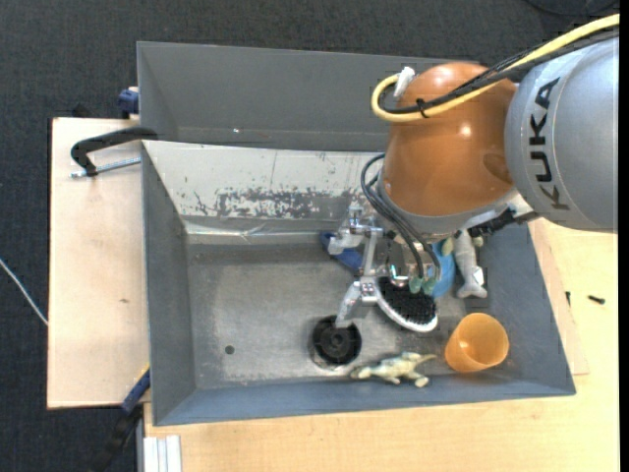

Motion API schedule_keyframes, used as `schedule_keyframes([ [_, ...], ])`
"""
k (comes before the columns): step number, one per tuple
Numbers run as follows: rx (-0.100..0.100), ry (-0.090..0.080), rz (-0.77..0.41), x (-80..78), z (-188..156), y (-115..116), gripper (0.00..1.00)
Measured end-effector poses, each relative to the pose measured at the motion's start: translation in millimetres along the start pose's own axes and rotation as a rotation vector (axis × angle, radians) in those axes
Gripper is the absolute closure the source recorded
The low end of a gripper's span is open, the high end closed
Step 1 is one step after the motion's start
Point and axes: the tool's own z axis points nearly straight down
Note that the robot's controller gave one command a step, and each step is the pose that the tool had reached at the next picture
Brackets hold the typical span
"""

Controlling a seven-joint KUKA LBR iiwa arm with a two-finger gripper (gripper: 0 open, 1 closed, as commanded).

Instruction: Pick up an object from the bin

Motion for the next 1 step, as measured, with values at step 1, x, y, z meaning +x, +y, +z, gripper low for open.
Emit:
schedule_keyframes([
  [1, -0.003, -0.011, 0.361, -13.0, 134.1, -14.7, 0.0],
])
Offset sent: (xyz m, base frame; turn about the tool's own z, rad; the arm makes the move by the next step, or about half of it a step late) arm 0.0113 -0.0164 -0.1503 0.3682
